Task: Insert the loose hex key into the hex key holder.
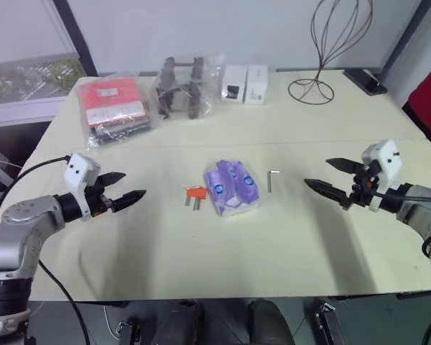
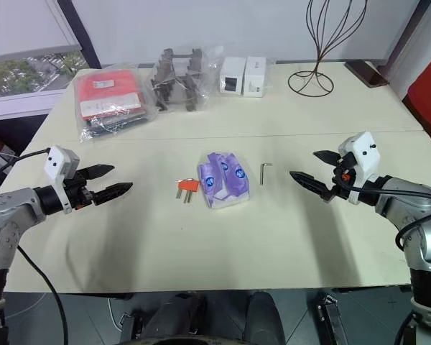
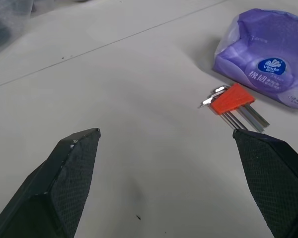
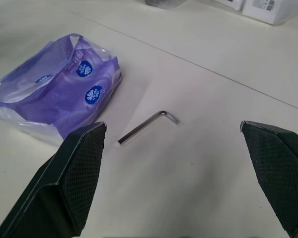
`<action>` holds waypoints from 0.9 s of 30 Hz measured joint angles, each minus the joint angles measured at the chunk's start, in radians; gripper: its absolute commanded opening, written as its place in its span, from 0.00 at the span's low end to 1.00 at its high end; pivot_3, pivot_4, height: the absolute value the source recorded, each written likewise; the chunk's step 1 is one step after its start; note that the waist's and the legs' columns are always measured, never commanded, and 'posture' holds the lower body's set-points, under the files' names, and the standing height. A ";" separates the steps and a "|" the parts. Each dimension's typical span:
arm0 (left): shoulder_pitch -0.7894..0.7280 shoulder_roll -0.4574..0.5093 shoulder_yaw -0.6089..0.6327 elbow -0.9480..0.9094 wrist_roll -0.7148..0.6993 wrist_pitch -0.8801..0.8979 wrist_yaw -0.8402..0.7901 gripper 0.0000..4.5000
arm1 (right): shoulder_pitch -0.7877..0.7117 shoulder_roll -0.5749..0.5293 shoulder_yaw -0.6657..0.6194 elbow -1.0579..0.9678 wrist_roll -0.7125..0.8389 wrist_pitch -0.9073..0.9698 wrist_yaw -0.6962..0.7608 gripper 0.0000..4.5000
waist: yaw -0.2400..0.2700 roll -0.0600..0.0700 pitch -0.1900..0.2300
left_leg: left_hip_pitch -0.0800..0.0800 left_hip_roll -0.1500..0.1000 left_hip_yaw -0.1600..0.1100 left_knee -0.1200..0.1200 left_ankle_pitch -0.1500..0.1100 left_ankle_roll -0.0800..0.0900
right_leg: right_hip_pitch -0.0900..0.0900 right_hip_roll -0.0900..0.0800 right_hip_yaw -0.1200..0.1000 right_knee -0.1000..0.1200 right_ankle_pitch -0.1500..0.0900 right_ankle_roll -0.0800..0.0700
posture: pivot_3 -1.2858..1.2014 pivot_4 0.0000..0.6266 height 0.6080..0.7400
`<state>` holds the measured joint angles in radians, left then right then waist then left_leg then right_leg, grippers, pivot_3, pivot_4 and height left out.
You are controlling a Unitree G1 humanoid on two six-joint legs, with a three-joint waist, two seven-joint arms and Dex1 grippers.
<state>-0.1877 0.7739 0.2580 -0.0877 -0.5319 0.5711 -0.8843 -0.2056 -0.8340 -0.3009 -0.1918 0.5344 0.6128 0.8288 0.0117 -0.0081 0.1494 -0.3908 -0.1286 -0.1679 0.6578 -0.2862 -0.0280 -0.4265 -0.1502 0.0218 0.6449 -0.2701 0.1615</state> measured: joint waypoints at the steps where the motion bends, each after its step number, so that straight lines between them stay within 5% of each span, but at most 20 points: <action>1: 0.000 0.000 0.000 0.005 0.000 -0.006 -0.002 0.99 | 0.000 0.000 0.000 0.000 0.000 0.000 -0.001 1.00 | 0.000 0.000 0.000 | 0.000 0.000 0.000 0.000 0.000 0.000 | 0.000 0.000 0.000 0.000 0.000 0.000 | 0.52 0.24 1.00; 27: -0.040 0.008 -0.017 0.107 0.039 -0.086 -0.061 0.99 | -0.026 0.001 0.050 0.021 -0.028 -0.054 0.026 1.00 | -0.001 0.000 0.000 | 0.000 0.000 0.000 0.000 0.000 0.000 | 0.000 0.000 0.000 0.000 0.000 0.000 | 0.52 0.24 1.00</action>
<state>-0.2277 0.7821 0.2415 0.0194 -0.4926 0.4849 -0.9452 -0.2320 -0.8329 -0.2511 -0.1706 0.5064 0.5588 0.8548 0.0107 -0.0081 0.1494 -0.3908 -0.1286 -0.1679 0.6578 -0.2861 -0.0281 -0.4265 -0.1502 0.0217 0.6450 -0.2701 0.1615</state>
